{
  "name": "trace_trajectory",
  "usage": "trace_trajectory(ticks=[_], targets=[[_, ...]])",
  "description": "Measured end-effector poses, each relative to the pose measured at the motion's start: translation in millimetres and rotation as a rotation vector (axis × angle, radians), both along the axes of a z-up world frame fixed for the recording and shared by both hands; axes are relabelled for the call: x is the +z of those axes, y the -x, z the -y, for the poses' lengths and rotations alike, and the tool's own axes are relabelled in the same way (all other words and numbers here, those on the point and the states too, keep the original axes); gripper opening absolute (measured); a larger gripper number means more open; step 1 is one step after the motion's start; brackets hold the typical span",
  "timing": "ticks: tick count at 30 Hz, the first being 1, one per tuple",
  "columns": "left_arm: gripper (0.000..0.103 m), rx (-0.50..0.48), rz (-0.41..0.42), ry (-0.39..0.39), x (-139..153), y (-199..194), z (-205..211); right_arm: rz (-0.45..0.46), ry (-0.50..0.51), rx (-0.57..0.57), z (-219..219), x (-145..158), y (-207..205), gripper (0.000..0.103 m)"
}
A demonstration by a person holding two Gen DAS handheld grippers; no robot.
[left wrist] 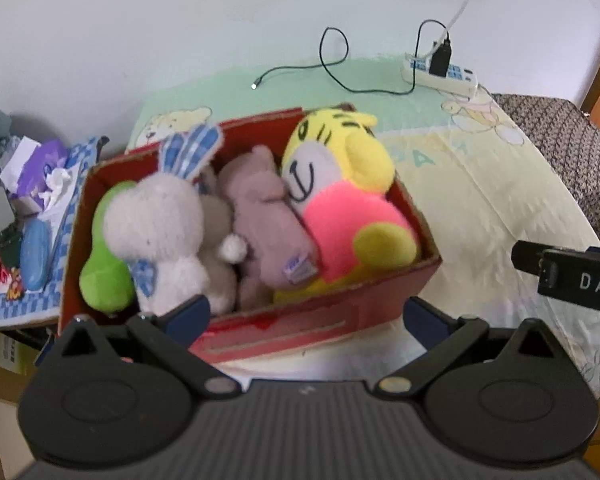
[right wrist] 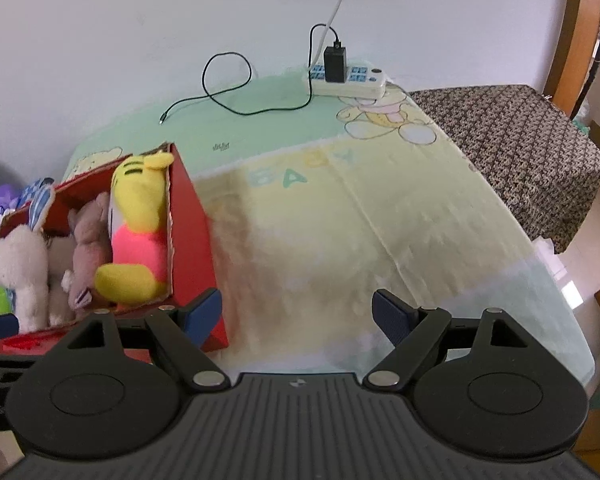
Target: Organize objects
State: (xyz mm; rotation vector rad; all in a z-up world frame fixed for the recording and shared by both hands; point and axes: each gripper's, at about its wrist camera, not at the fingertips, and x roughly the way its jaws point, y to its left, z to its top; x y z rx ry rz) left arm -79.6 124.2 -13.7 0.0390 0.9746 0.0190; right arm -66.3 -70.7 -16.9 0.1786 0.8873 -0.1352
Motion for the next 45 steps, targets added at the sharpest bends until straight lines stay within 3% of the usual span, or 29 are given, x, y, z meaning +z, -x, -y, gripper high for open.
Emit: trace_trajectory(ticks=[11,27,45], targets=[[0.103,0.084,0.028,-0.002,7.5,-5.9,-30.1,0.044,-0.014,0.08,-19.4,15.2,-20.3,0.084],[0.103,0.237,0.038,0.0,8.8,2.9,-93.1,0.093,-0.038,0.242,-82.0,31.0,-38.6,0.084],[0.103,0.254,0.026,0.002,-0.7,2.4,-115.1,0.071,-0.001,0.278,-110.4,24.4,-44.4,0.084]])
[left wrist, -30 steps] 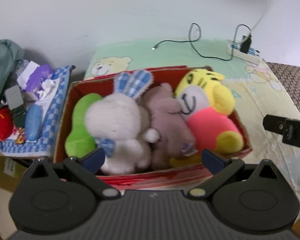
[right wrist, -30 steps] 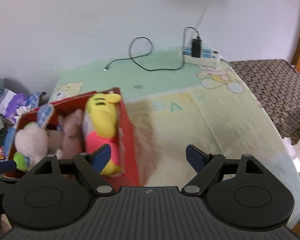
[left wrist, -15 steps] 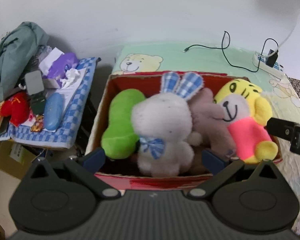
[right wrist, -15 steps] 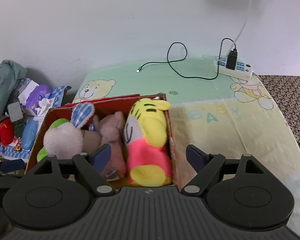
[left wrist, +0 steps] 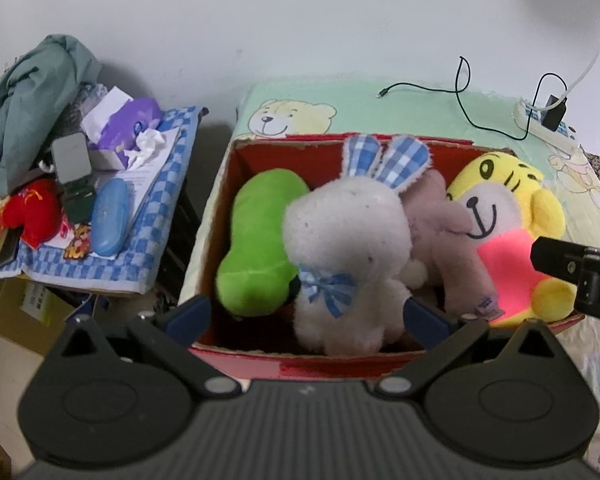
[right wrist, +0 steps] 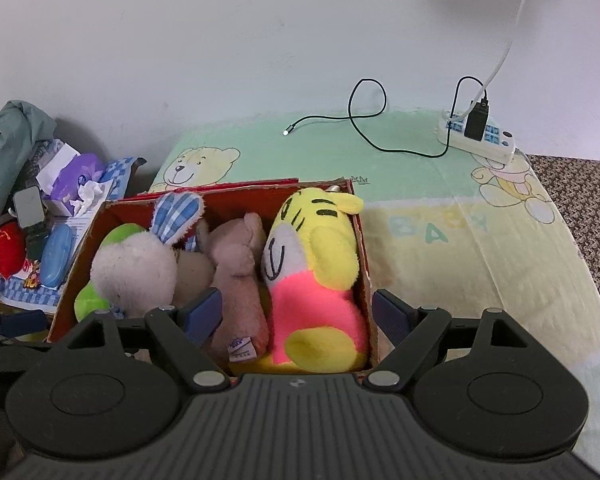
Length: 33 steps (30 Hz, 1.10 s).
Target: Organize objects
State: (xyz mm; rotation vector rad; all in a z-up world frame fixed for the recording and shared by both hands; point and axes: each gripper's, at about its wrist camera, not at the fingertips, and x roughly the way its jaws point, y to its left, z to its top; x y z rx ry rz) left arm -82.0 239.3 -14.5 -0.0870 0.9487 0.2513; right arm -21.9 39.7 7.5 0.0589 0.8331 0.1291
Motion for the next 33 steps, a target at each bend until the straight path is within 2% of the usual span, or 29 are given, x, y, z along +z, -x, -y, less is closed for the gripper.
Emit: trace_trajectory(ticks=[10,33], targets=[[0.103,0.004,-0.011,-0.009,-5.5,-9.8,-7.1,-0.012,-0.003,0.005,-7.8,-4.2,-9.9,0.084],[0.103,-0.026,-0.02,0.024,-15.3,-27.0,-12.1,-0.043,-0.002,0.003,-14.8,-13.9,-28.8,0.084]])
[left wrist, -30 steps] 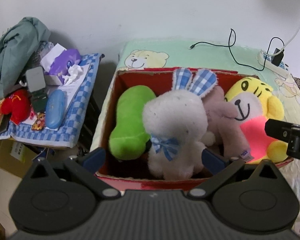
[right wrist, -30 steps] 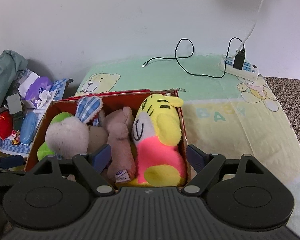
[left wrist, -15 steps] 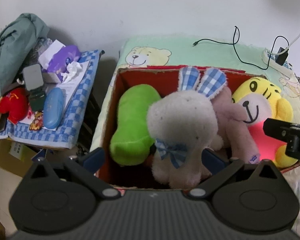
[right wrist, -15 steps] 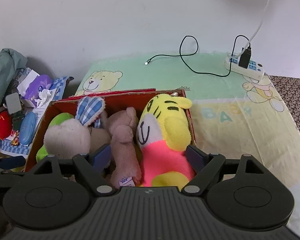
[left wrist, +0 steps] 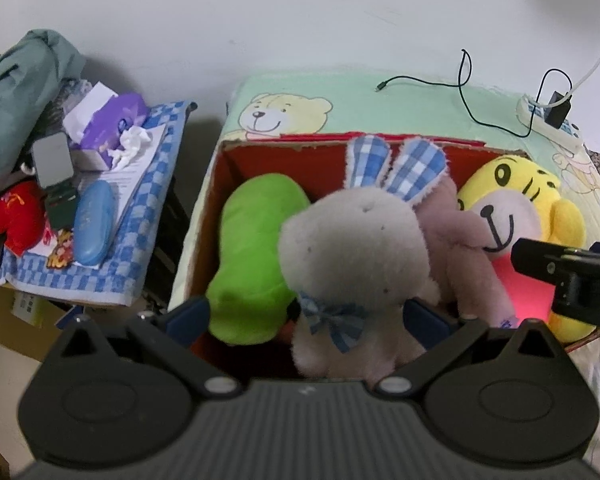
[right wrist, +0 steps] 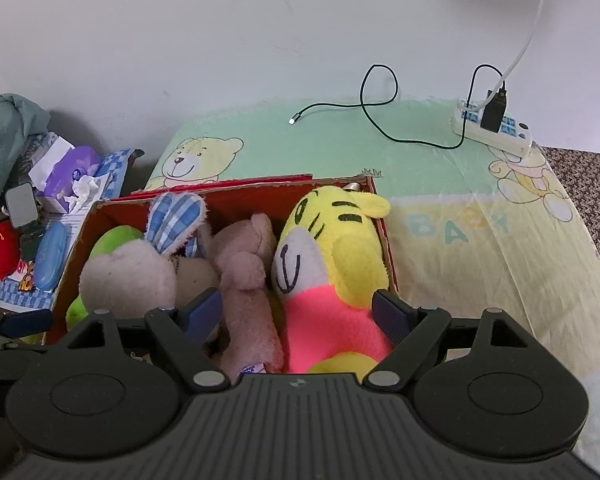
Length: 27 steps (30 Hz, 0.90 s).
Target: Organize objects
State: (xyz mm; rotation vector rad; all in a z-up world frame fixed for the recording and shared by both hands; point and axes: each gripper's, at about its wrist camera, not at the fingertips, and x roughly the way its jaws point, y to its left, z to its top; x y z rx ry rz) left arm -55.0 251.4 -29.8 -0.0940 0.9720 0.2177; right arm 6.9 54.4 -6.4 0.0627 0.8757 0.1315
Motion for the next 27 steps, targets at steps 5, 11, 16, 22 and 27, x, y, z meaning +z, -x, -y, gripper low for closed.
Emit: trace_trajectory(ticks=[5,11,16,22,27], targets=[[0.103,-0.004,-0.002,0.002,-0.8,-1.6,0.3,-0.008,0.0,-0.001,-0.5,-2.4,-2.0,0.084],[0.103,-0.006,0.003,0.005,-1.8,-2.4,0.5,-0.008,0.004,-0.001,-1.5,-2.5,-2.7,0.084],[0.103,-0.006,0.008,-0.001,-1.1,-1.8,1.2,-0.003,0.004,0.004,-2.4,-2.1,-2.1,0.084],[0.103,-0.008,0.014,-0.022,1.3,-0.4,4.8,0.006,0.001,0.005,-2.4,-0.8,0.3,0.084],[0.099,-0.021,0.03,-0.005,3.3,2.2,3.1,0.008,-0.002,0.003,-2.0,-0.2,2.2,0.084]])
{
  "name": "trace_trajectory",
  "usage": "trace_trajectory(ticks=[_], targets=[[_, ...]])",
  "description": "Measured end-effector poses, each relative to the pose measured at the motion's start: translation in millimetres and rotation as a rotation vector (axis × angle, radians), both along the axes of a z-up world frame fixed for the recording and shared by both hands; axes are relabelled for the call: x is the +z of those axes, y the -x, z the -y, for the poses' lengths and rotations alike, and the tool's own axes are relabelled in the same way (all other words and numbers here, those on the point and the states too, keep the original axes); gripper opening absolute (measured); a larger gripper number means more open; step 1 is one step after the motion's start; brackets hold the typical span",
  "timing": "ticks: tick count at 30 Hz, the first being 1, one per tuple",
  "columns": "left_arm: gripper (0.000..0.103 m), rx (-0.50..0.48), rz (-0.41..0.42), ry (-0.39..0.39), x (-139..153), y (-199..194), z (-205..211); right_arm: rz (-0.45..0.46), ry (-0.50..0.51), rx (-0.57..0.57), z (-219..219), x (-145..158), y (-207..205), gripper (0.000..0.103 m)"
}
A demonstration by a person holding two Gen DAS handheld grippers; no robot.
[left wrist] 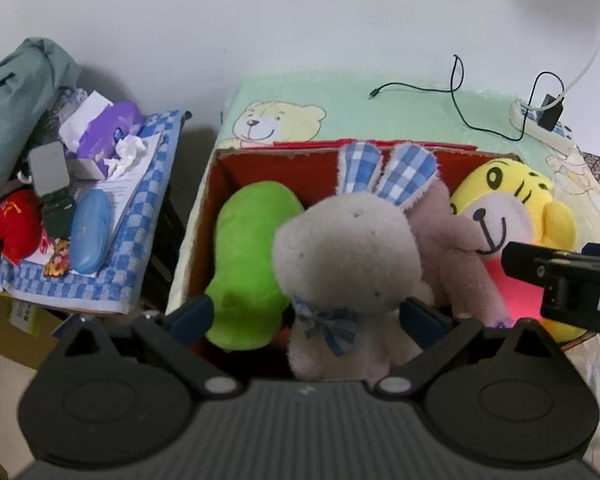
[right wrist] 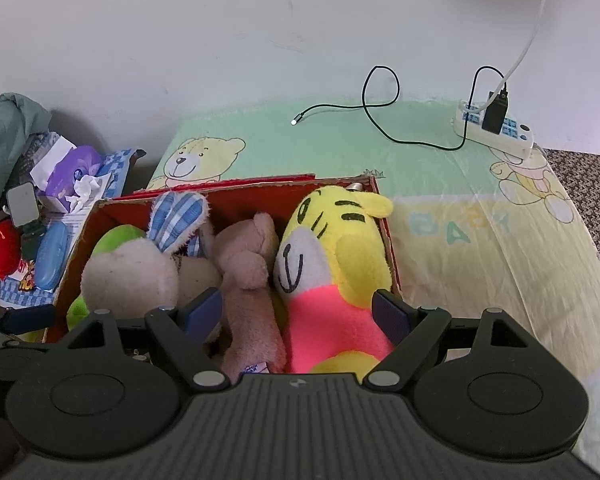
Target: Organize objects
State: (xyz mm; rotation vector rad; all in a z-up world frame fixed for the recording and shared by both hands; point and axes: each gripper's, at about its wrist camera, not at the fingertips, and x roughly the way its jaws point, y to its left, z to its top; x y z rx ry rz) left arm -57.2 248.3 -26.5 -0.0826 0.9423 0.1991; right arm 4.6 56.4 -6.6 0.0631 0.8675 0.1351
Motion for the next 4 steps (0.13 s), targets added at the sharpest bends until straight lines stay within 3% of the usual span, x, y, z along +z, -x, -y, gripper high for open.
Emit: trace_trajectory(ticks=[4], targets=[[0.099,0.009,0.002,0.007,-0.1,0.7,-1.9,0.01,-0.004,0.003,-0.8,1.7,3.0,0.084]])
